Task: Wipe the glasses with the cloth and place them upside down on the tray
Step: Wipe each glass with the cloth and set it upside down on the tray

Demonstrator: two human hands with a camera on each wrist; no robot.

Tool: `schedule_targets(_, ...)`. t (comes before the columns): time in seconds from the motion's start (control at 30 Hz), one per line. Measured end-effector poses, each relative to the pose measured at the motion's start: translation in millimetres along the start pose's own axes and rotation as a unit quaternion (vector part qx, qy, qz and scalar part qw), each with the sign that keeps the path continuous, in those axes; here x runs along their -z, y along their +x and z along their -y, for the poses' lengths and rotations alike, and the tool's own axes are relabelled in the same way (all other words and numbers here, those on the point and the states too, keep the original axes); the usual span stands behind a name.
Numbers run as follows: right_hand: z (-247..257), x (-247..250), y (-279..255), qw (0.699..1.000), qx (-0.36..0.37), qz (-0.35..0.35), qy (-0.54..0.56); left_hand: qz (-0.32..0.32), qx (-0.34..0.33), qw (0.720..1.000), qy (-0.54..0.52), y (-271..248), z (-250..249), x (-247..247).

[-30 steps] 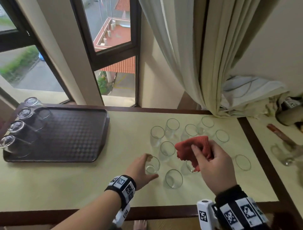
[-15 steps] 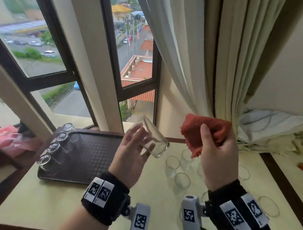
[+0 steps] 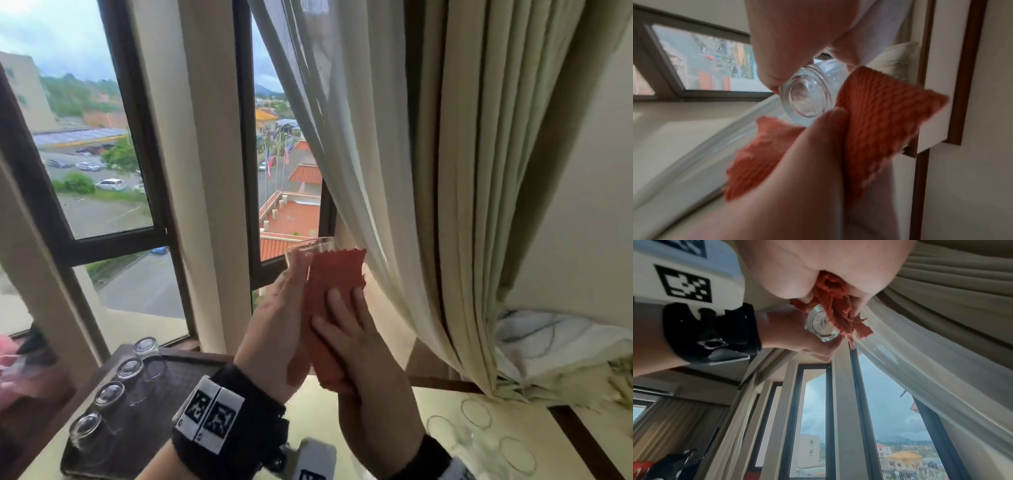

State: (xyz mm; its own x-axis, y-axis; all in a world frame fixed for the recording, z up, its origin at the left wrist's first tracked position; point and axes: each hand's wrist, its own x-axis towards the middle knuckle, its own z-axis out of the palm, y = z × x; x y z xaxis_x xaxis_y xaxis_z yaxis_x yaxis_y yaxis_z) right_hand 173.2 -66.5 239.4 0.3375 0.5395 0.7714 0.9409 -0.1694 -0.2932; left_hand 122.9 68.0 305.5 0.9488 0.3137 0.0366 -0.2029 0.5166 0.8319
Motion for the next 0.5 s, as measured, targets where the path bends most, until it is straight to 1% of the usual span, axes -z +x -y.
schedule_targets(0.03, -1.5, -4.2, -4.0, 1.0, -0.01, 0.008, 0.006, 0.001, 0.0, 1.0, 0.006, 2.2, -3.9, 2.8)
schedule_targets(0.07, 1.1, -4.8, -6.1, 0.999, -0.022, 0.001, 0.033, 0.006, -0.003, 1.0, 0.011, 4.1, -5.2, 5.5)
schedule_targets(0.13, 10.4, 1.8, -0.6, 0.995, -0.021, -0.045, 0.081, -0.003, -0.012, 1.0, 0.019, 6.7, -4.5, 8.2)
schedule_targets(0.2, 18.8, 10.7, 15.6, 0.983, -0.056, -0.094, 0.15, 0.003, -0.03, 1.0, 0.004, 4.3, -4.8, 5.1)
schedule_targets(0.27, 21.2, 18.7, 37.9, 0.963, -0.116, -0.105, 0.222, 0.026, -0.049, 0.998, -0.013, 2.4, -6.4, 0.8)
schedule_targets(0.3, 21.3, 21.5, 46.9, 0.957, -0.122, -0.099, 0.244, 0.035, -0.053, 0.998, -0.019, 1.7, -7.2, -1.9)
schedule_targets(0.33, 22.3, 23.5, 54.2, 0.958, -0.113, -0.091, 0.246, 0.045, -0.055, 0.997, -0.027, 2.1, -7.9, -3.5)
schedule_targets(0.4, 25.8, 24.3, 61.2, 0.976, -0.072, -0.081, 0.188, 0.048, -0.061, 0.996, -0.05, 3.4, -10.8, -4.4)
schedule_targets(0.5, 28.0, 15.1, 50.2, 0.995, 0.002, -0.054, 0.081, 0.073, -0.02, 0.995, -0.068, 4.3, -20.6, 1.3)
